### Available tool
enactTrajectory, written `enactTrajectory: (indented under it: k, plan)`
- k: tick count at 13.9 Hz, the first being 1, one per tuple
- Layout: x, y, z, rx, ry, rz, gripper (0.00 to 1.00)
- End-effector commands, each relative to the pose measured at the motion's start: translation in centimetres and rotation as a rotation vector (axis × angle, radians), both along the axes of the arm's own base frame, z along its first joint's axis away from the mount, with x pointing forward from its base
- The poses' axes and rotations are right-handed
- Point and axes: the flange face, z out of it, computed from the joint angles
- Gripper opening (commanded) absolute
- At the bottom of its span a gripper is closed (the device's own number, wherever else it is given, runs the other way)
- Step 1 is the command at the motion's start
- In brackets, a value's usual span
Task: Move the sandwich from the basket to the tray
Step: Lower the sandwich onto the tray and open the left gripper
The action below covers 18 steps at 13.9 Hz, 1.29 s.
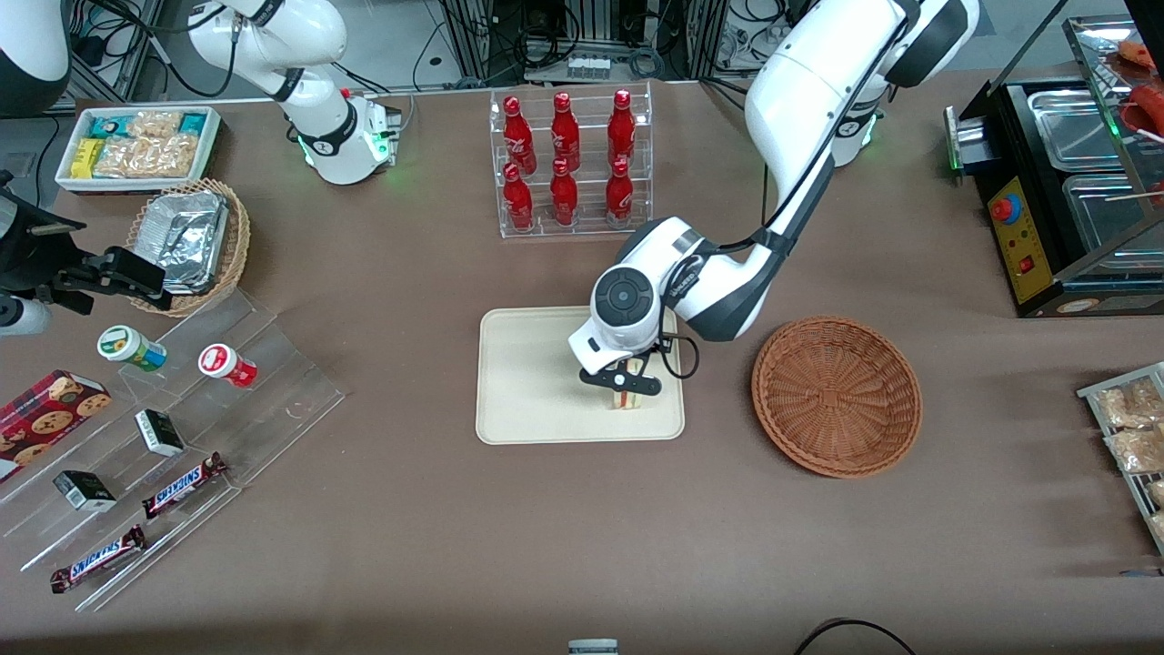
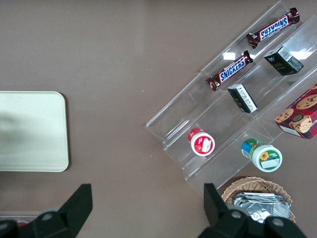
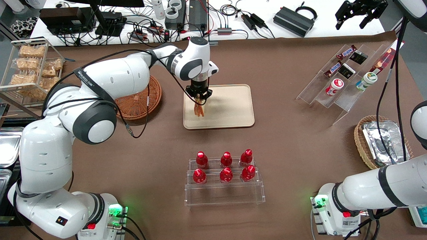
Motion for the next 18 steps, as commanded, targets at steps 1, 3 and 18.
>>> enactTrajectory:
  k: [1,3,18]
  plan:
    - [0.3,-0.9,-0.5,0.001,-0.015,0.021,0.00]
    - [0.4,-0.9,-1.1,-0.001,-0.022,0.029,0.00]
    - [-0.1,-1.6,1.1,0.008,-0.046,0.043,0.99]
